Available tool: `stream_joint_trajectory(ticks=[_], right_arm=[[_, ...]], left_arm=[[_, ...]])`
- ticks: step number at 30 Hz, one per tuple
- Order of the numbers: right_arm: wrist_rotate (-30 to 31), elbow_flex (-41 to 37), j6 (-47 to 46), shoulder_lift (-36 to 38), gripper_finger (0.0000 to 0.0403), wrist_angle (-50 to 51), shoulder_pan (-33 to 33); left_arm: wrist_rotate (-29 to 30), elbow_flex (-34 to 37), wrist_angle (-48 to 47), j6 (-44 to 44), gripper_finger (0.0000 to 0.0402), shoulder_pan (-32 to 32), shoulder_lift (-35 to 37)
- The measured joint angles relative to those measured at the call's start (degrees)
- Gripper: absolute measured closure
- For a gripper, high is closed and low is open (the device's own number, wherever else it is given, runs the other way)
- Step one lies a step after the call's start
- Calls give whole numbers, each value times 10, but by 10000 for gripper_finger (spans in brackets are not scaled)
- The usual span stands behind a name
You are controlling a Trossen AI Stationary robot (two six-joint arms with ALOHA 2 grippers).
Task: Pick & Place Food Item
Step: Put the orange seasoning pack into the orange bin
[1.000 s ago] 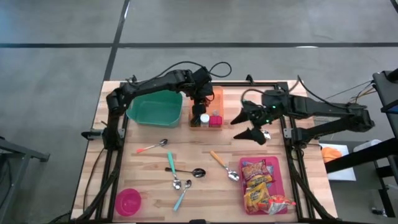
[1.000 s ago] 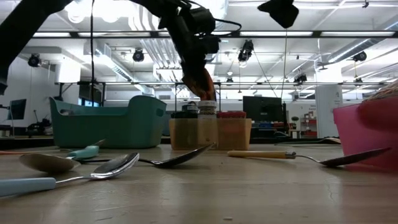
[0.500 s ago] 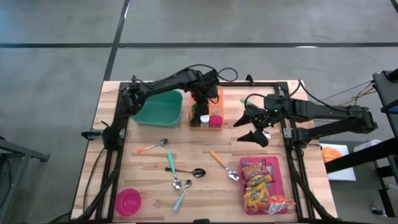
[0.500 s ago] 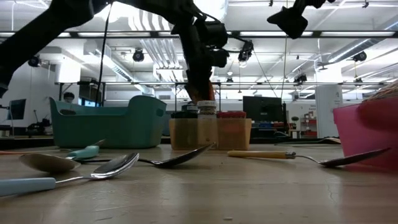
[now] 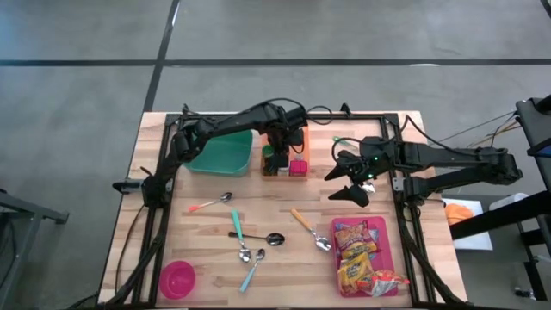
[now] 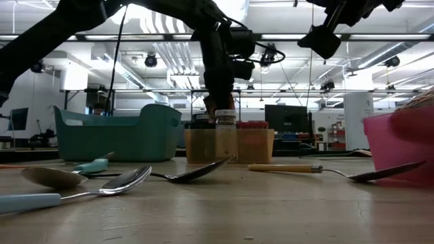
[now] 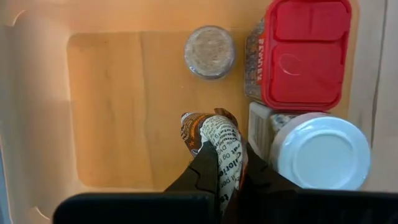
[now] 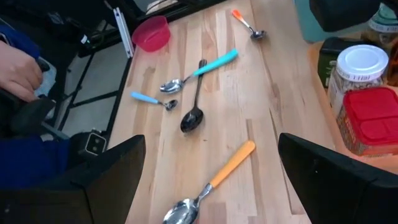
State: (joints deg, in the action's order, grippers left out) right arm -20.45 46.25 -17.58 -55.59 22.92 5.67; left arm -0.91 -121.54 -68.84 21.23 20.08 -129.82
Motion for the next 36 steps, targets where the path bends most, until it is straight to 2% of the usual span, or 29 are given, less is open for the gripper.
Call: stream_joint_trajectory(ticks=[18, 29, 36], right_arm=[[0, -6, 13, 0, 39, -14, 0], [0, -8, 19, 0, 39, -14, 0], [0, -9, 22, 0, 39, -13, 0]], left_arm=[[-2, 1, -10, 18, 384, 1, -24], [-8, 57, 4, 41, 378, 1, -24], [-8, 64, 7, 45, 377, 2, -23]])
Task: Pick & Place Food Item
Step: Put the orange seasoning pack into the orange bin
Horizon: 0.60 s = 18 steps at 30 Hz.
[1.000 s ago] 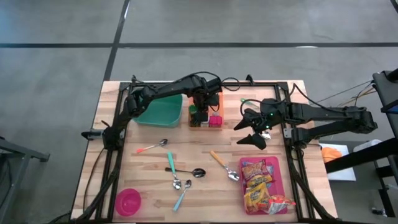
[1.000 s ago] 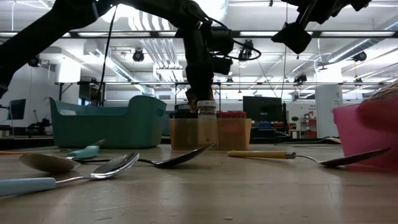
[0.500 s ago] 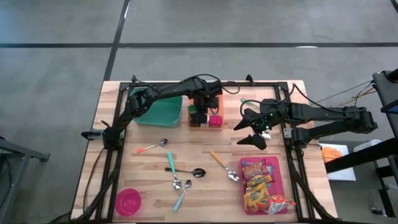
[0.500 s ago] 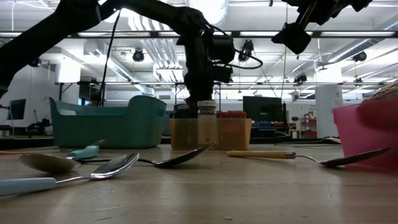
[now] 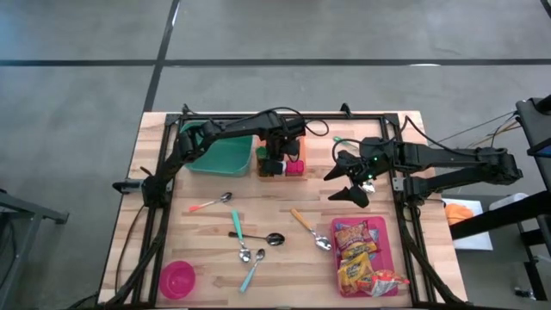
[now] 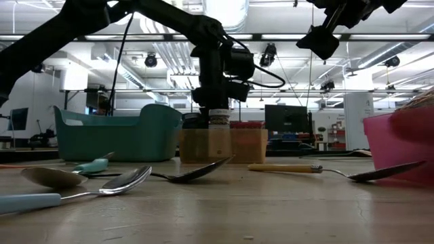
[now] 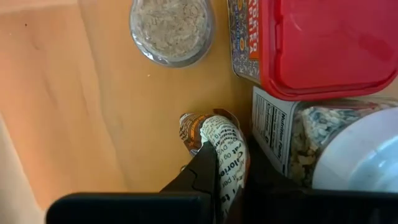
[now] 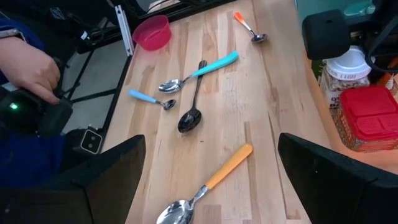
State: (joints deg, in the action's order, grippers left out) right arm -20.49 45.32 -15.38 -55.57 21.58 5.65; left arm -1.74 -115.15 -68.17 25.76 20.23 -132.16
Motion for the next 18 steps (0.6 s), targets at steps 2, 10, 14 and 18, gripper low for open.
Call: stream_joint_trajectory(ticks=[2, 10, 14, 18], right_arm=[[0, 0, 0, 0, 39, 0, 0], [-1, -1, -6, 0, 39, 0, 0], [-1, -1, -7, 0, 39, 0, 0], [-1, -1, -7, 0, 39, 0, 0]], left_arm=[[0, 0, 2, 2, 377, 0, 0], [2, 0, 4, -1, 376, 0, 0], [2, 0, 2, -2, 375, 0, 0], [2, 0, 1, -2, 356, 0, 0]])
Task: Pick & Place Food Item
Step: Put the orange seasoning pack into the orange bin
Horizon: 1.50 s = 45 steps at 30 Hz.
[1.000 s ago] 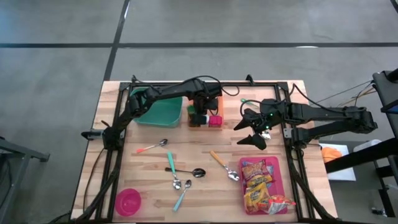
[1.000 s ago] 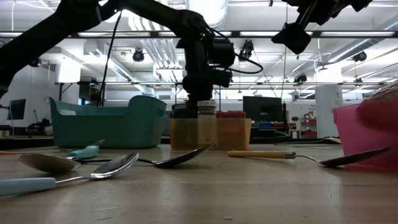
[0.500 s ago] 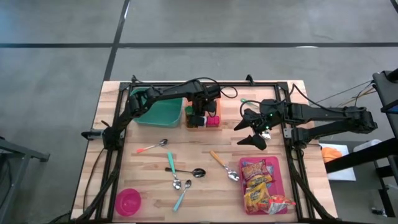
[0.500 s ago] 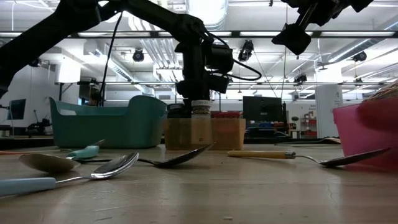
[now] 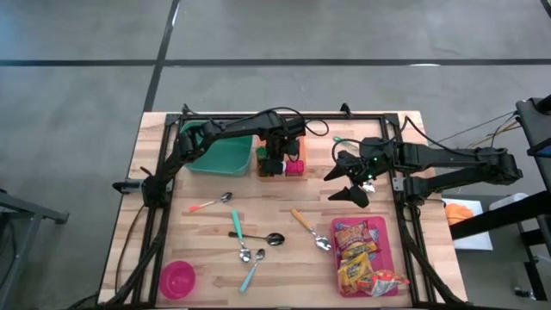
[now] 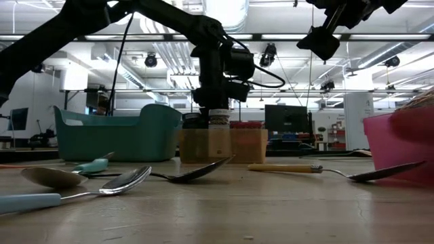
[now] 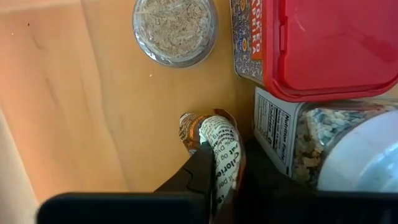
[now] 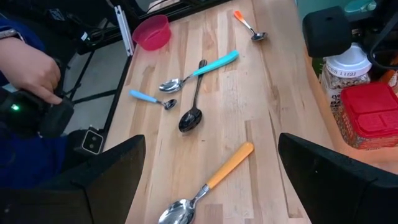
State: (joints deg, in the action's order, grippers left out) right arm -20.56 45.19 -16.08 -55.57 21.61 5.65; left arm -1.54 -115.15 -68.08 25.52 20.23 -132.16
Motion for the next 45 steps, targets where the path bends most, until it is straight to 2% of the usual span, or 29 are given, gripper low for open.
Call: stream_joint_trajectory(ticks=[8, 13, 45], right_arm=[[-1, 0, 0, 0, 39, 0, 0], [-3, 0, 0, 0, 39, 0, 0], [-5, 0, 2, 0, 39, 5, 0]], left_arm=[[0, 0, -10, 0, 275, 0, 0], [2, 0, -12, 1, 250, 0, 0], [0, -23, -57, 10, 246, 0, 1]])
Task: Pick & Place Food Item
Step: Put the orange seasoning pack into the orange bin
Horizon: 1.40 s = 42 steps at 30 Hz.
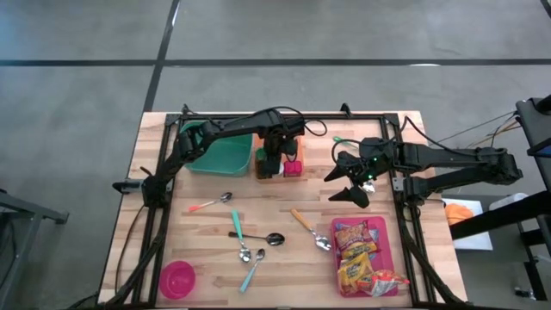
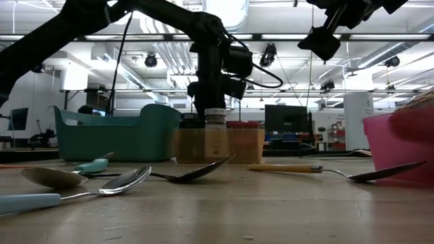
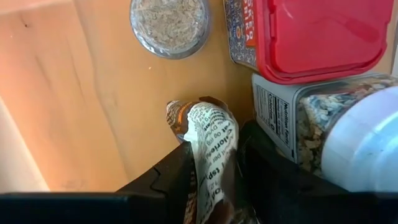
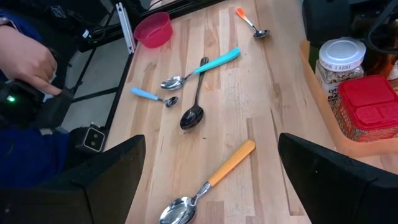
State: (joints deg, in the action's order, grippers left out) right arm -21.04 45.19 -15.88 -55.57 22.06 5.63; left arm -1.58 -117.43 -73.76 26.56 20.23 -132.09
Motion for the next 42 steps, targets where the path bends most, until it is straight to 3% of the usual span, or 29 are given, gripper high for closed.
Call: stream_joint_trajectory(ticks=[42], right_arm=[[0, 0, -6, 0, 39, 0, -1]], left_arm=[[3, 0, -26, -41, 246, 0, 37]])
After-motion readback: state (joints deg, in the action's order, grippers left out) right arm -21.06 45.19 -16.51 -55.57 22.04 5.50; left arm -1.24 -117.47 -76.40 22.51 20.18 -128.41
